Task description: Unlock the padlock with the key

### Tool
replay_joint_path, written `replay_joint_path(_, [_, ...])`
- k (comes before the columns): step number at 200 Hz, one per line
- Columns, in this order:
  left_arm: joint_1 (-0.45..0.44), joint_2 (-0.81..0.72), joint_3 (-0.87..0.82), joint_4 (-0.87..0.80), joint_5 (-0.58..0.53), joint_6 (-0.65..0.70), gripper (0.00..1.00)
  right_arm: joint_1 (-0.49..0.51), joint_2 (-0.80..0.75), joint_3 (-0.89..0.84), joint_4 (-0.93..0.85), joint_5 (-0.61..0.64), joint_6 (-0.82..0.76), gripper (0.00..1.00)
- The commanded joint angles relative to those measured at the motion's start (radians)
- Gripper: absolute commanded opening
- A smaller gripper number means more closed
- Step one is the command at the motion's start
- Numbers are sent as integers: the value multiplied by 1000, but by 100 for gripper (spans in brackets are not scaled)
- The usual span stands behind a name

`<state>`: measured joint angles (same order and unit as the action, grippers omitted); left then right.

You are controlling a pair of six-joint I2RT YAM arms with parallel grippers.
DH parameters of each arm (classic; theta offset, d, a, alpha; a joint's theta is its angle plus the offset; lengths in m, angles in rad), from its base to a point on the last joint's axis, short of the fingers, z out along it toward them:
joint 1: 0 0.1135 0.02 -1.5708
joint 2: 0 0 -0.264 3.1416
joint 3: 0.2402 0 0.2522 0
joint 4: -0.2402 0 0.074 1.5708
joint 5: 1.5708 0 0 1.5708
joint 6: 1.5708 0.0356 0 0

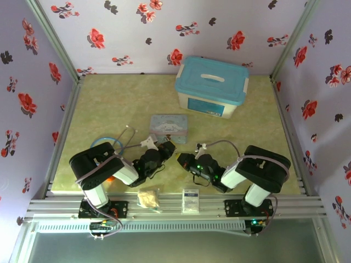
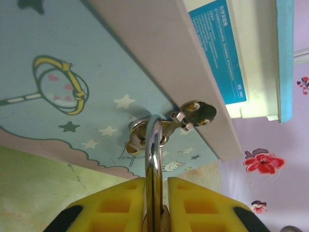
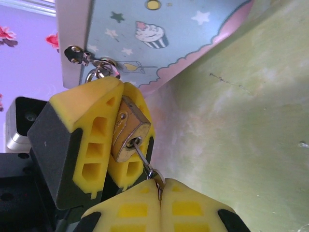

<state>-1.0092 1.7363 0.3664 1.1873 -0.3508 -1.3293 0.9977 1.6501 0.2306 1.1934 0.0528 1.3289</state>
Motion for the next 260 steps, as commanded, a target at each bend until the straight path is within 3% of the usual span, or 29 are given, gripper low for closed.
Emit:
replay_joint_path(1, [-31, -5, 6, 77, 89, 9, 0, -31, 11, 11, 193, -54, 54, 0])
replay_joint_path(46, [-31, -3, -2, 77, 87, 12, 0, -55, -50, -7, 157, -67, 32, 0])
replay_joint_path(157, [-31, -24, -7, 63, 89, 19, 0, -104, 33, 35, 192, -146, 60, 0])
replay_joint_path(260, [-31, -39, -32, 65, 92, 23, 0, -148, -13, -5, 189, -214, 99, 0])
